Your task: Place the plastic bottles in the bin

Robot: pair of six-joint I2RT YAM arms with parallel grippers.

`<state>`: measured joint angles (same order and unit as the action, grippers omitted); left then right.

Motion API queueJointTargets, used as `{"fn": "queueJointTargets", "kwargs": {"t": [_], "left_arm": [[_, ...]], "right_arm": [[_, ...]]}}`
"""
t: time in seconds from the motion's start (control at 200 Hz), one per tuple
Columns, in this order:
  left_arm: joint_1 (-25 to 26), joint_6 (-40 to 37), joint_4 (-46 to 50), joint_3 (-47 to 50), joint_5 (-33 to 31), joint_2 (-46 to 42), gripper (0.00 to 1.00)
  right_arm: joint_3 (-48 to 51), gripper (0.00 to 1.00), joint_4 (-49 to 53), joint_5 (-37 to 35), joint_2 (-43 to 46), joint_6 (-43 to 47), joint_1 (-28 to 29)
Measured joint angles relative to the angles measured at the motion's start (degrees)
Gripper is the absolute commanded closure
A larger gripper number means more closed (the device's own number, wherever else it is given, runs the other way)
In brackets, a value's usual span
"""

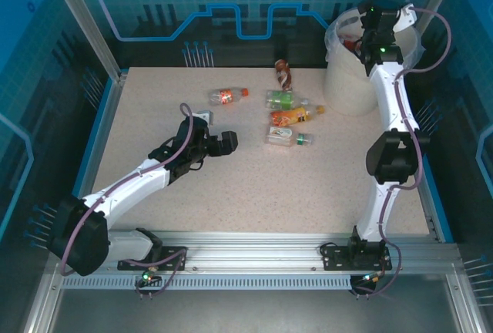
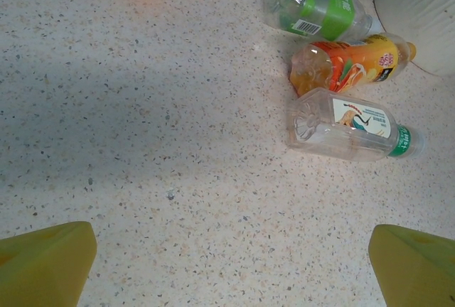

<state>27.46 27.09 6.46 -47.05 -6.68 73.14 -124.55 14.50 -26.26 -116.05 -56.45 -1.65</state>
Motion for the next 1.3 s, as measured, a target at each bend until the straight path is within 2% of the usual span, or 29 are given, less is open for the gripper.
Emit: {"fn": "queueJointTargets", "kwargs": {"t": [0.2, 0.445, 0.625, 0.74, 0.83, 0.99, 1.301], "left_arm": [[-0.09, 0.04, 0.57, 0.00, 0.00, 0.00, 0.01], [-0.59, 1.16, 0.57, -0.07, 0.00, 0.22, 0.01], [-0.79, 1.77, 0.57, -0.07, -0.22, 0.31, 0.01], [-0.98, 2.86, 0.55, -0.07, -0.66, 0.31, 0.01], [-1.18, 3.28, 0.55, -0.09, -0.98, 0.31, 0.01], [-1.33, 4.20, 0.55, -0.09, -1.27, 0.31, 0.01], [-1.86, 4.48, 0.59, -0.02, -1.75, 0.02, 0.01]], "right_arm": [[6.75, 0.00, 1.18, 8.50, 10.12, 13.97, 0.26], [28.24, 0.00, -0.76, 28.35, 27.43, 34.51, 2.10], [41.59, 0.00, 0.09, 42.91, 32.24, 51.25, 5.49], [45.90, 0.00, 4.74, 48.89, 32.24, 62.66, 8.72], [47.08, 0.00, 8.92, 50.77, 31.69, 71.82, 12.61], [46.90, 0.02, 12.90, 49.09, 26.43, 85.07, 20.17], [40.83, 0.03, 19.45, 38.97, 9.68, 97.39, 24.94]]}}
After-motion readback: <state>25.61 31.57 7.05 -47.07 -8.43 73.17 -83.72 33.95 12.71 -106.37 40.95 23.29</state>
